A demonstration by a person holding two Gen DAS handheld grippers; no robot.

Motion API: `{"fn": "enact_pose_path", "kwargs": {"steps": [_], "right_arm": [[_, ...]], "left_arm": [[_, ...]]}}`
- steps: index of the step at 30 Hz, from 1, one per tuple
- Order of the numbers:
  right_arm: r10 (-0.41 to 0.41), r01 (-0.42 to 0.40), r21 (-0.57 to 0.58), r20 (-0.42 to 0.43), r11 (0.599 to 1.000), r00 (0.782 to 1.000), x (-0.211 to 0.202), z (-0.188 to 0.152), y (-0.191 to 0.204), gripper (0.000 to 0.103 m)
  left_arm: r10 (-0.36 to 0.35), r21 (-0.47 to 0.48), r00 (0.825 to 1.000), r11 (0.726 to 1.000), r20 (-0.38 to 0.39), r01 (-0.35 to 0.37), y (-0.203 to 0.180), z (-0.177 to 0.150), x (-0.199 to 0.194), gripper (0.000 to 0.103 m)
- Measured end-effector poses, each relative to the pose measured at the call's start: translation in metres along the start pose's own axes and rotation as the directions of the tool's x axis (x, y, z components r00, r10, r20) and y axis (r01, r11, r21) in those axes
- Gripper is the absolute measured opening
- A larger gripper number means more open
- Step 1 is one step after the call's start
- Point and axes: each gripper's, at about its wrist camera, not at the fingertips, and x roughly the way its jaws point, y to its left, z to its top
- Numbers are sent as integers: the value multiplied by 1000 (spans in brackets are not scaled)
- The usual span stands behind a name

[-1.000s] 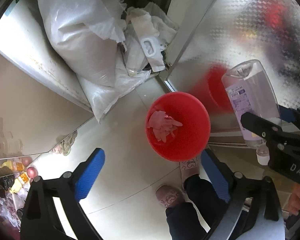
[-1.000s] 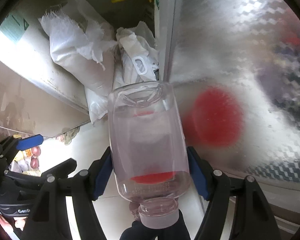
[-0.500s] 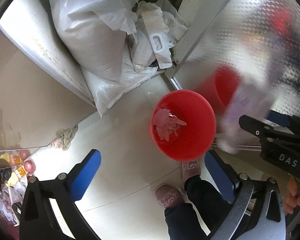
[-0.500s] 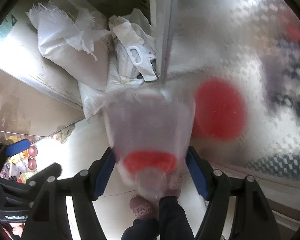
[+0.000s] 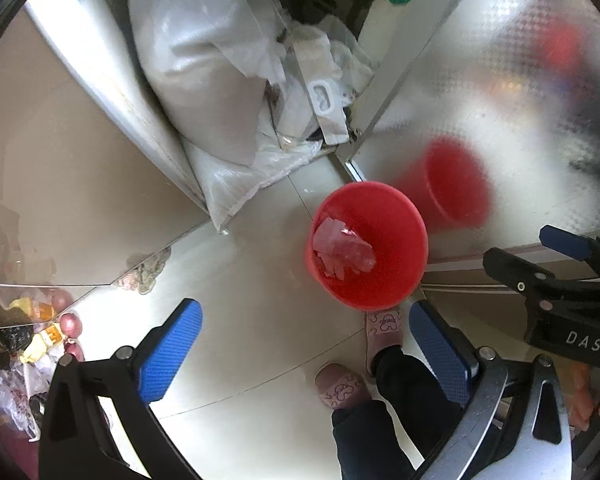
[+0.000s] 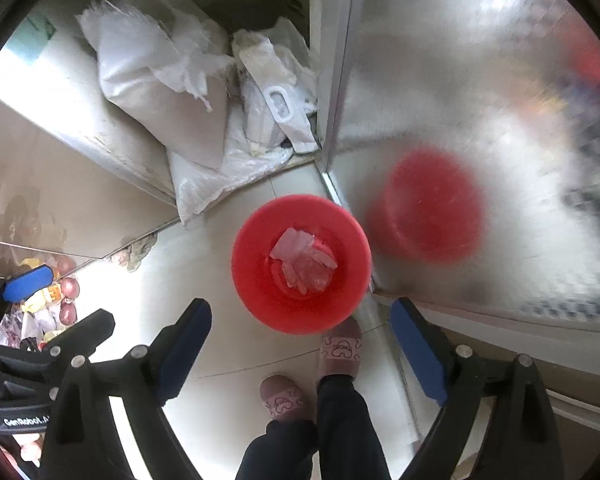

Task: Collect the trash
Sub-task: 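Lower both grippers over the red bin and release the wipe and bottle, then raise both tools back above the counter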

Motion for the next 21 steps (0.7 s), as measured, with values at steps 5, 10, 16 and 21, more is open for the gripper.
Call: {"fn": "enact_pose_path", "kwargs": {"steps": [5,10,16,21], "right_arm": [[10,-10,-13,56,1000,998,-63,0,2,93],[43,-36,-48,139,998,989,-148,2,7,95],[65,-39,-101,272,994,960,-262,7,3,98],[38,-17,-61,363,998,931,-332,13,-24,101]], "left_arm": [[3,-25,999,1000,53,-2,-2,-1,-68,103],[17,-19,992,1000,125,-15,-13,2,-158,103],[30,-32,972,999,232,-23,-33,16,-259,103],[6,1,946,1000,325,-7,-65,34,-321,103]]}}
